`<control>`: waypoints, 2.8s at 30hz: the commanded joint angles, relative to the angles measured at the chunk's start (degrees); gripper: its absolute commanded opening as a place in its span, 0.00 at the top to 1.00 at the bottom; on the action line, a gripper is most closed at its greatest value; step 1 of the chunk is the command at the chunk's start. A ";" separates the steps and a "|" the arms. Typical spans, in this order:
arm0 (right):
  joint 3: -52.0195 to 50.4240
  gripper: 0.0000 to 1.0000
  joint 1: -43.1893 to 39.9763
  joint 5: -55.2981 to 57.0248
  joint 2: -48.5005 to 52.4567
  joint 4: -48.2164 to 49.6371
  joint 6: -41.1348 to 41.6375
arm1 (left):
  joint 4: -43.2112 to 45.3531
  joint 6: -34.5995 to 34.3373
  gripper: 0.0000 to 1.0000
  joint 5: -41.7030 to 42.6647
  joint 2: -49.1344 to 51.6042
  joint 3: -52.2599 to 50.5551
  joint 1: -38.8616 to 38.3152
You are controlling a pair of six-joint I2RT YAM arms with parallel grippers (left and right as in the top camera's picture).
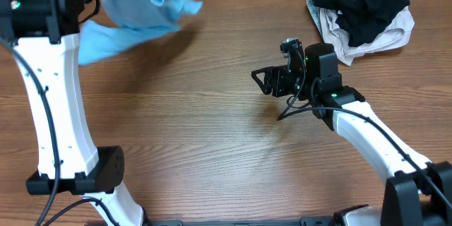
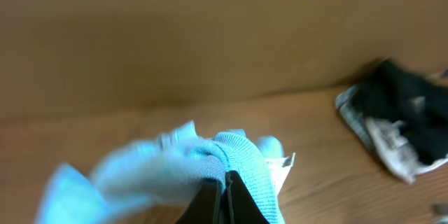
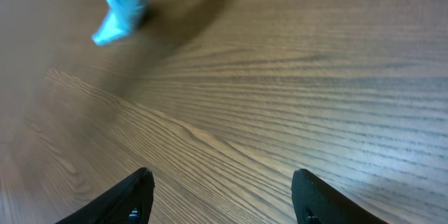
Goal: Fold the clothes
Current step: 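Lift the T-shirt up with the left gripper, then grasp the hanging T-shirt with the right gripper below the left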
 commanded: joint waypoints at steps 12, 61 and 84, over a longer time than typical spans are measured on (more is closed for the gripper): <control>1.75 0.33 0.57 1.11 -8.48 2.54 0.22 | 1.18 -1.27 0.96 9.57 -0.74 13.94 -3.45; 1.73 0.21 22.88 29.49 2.47 21.64 5.46 | -2.10 -3.78 0.96 10.29 -0.68 13.84 -6.56; 1.73 0.96 22.80 27.17 -1.20 20.59 1.75 | -2.29 -2.03 0.96 11.15 -0.70 13.84 -5.60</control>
